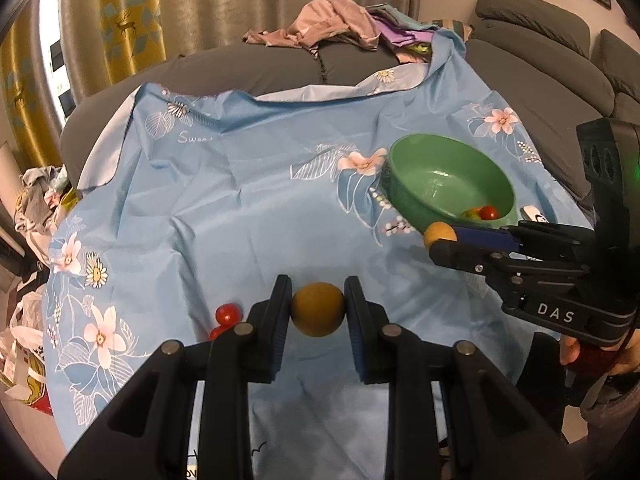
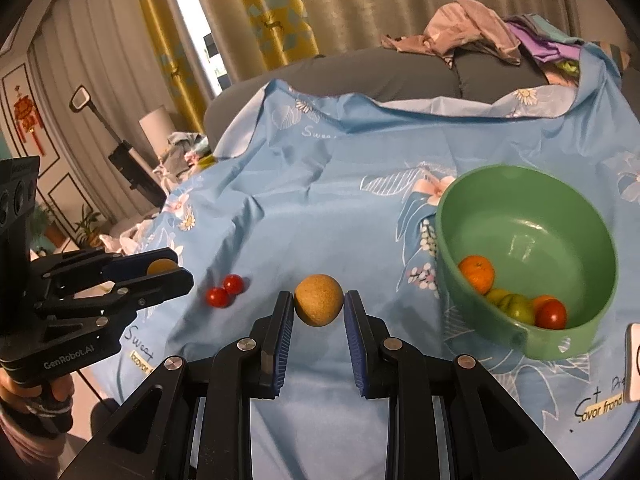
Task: Organize fruits
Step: 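Carry both yellow fruits over the green bowl, then open both tools to drop the yellow fruits into the bowl, then move both tools toward the last two red tomatoes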
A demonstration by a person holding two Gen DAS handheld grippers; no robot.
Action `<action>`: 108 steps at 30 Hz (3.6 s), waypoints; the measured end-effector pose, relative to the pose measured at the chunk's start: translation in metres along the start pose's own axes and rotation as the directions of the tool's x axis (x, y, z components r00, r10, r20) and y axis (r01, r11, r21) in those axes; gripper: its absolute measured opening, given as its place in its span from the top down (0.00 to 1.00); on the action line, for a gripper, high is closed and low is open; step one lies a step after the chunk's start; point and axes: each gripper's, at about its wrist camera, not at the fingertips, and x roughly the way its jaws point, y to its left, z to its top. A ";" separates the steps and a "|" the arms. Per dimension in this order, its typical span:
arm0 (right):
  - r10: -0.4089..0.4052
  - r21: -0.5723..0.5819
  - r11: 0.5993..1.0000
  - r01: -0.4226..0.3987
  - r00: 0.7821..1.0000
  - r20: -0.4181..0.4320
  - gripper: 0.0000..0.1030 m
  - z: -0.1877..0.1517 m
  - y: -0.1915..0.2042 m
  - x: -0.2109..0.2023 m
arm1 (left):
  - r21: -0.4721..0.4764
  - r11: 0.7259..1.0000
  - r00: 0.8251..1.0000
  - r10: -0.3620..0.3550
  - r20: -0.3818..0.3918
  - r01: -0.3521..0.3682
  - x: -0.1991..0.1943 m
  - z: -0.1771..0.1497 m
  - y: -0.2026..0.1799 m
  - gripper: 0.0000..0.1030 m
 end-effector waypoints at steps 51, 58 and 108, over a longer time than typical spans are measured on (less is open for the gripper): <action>-0.212 0.213 0.957 0.199 0.976 0.040 0.73 0.002 -0.143 -0.016 | 0.236 0.950 0.977 -0.186 -0.104 0.206 0.125 0.085 -0.129 0.74; -0.227 0.212 0.953 0.217 0.974 0.025 0.73 0.004 -0.152 -0.011 | 0.242 0.947 0.974 -0.184 -0.129 0.211 0.140 0.085 -0.133 0.74; -0.168 0.167 0.972 0.164 0.986 0.008 0.71 -0.018 -0.090 -0.039 | -0.038 0.998 0.986 -0.063 -0.155 0.058 0.061 -0.011 -0.027 0.25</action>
